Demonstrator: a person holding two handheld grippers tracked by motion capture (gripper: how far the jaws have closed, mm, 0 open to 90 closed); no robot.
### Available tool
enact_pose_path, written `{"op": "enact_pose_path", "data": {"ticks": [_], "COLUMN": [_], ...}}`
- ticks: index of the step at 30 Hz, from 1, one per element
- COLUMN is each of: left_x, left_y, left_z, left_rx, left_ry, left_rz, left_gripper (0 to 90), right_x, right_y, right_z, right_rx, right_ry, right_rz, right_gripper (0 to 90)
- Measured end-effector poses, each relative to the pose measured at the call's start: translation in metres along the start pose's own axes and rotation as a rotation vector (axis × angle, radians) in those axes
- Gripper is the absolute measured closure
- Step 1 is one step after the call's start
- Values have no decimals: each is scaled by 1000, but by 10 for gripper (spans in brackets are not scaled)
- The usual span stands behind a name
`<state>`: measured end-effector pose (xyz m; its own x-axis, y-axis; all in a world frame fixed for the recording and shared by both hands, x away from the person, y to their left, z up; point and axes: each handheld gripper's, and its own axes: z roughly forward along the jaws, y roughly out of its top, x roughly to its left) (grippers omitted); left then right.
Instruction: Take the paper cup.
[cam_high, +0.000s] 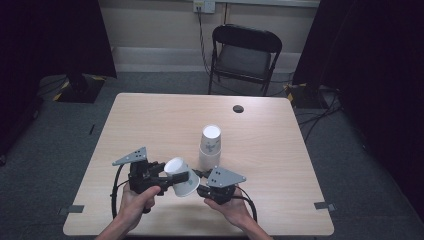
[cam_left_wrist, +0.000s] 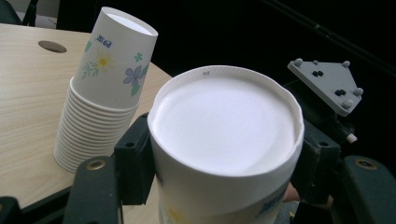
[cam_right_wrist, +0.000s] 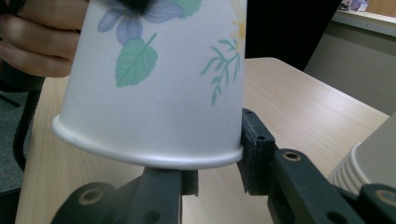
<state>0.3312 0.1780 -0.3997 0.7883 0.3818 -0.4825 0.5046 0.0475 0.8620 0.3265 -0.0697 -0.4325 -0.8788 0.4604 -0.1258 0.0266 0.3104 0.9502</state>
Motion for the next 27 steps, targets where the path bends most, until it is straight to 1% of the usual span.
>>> {"op": "enact_pose_path", "data": {"ticks": [1,2,3,9,14,16,17,18,19,21,22,23,24,25,26,27], "left_x": [0,1,1,2,2,3,3,3,4,4,4,4,4,4,3,3], "left_y": [0,0,0,-1,-1,-1,-1,-1,-2,-3,-3,-3,-3,-3,-4,-4], "left_z": [0,0,0,-1,-1,-1,-1,-1,-1,0,0,0,1,0,1,1], "left_rx": [0,1,4,4,7,7,7,6,5,5,8,11,15,18,25,25], "left_ry": [0,-3,-7,-15,-21,-31,-31,-36,-33,-35,-35,-34,-36,-40,-35,-35], "left_rz": [0,-10,-15,-17,-10,-13,-13,-19,-24,-27,-28,-26,-22,-23,-12,-12], "left_gripper": [345,345,340,334,332,339,342,343,343,343,342,342,342,342,338,336], "right_x": [0,0,-2,-4,-5,-5,-6,-6,-7,-7,-7,-7,-7,-7,-9,-9], "right_y": [0,0,0,1,1,1,1,1,2,2,1,1,1,1,1,1], "right_z": [0,0,-1,-3,-4,-5,-6,-7,-8,-8,-9,-9,-10,-10,-12,-12], "right_rx": [0,-2,-10,-26,-27,-38,-48,-58,-65,-68,-73,-73,-77,-77,-82,-85], "right_ry": [0,-2,-3,0,4,-2,-3,-8,-17,-20,-24,-24,-27,-27,-32,-34], "right_rz": [0,-3,4,9,9,13,18,25,26,30,25,25,22,22,34,38], "right_gripper": [736,750,762,789,797,777,755,715,700,701,744,744,774,774,800,803]}}
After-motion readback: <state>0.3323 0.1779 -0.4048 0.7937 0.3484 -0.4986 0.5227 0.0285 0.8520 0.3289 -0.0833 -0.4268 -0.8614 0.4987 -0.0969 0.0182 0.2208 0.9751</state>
